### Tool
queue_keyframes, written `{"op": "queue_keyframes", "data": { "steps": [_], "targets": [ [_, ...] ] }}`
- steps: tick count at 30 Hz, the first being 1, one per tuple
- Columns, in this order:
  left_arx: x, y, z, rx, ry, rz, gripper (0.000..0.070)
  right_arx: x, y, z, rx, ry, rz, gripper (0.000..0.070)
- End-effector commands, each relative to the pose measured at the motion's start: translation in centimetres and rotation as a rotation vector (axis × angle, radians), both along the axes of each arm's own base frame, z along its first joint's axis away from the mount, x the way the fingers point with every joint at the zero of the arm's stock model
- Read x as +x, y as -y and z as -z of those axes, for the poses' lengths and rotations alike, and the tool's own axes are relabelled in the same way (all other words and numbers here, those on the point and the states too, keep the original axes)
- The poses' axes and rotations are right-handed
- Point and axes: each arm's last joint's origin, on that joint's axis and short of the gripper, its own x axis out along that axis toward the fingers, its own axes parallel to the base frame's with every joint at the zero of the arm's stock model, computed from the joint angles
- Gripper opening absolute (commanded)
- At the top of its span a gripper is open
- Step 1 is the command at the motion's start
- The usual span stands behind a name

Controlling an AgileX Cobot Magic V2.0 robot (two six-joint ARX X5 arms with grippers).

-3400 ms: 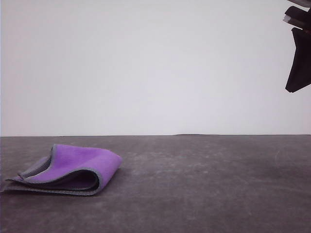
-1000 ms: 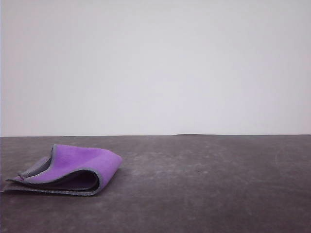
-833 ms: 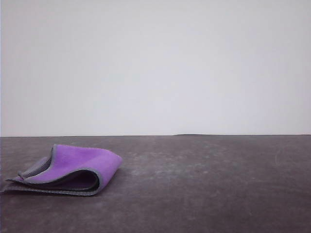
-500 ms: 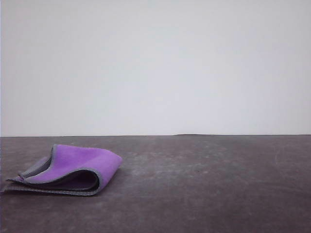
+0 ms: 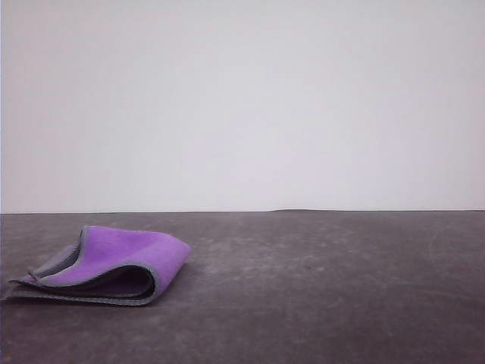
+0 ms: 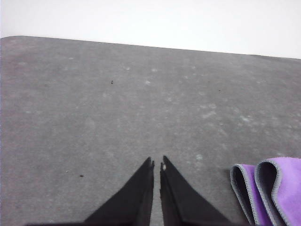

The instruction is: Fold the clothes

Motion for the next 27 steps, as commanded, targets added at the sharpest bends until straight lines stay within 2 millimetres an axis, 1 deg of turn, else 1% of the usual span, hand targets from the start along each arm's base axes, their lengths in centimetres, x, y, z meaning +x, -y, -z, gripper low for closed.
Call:
{"op": "queue_keyframes", "data": {
  "steps": [1, 27],
  "targets": [
    [0.07, -0.01, 0.71, -0.005, -0.026, -0.004, 0.0016, 0.03, 0.00, 0.05, 0.013, 0.006, 0.005, 0.0010],
    [0.08, -0.01, 0.71, -0.005, -0.027, -0.004, 0.0016, 0.03, 0.00, 0.05, 0.013, 0.006, 0.005, 0.0010]
  ]
}}
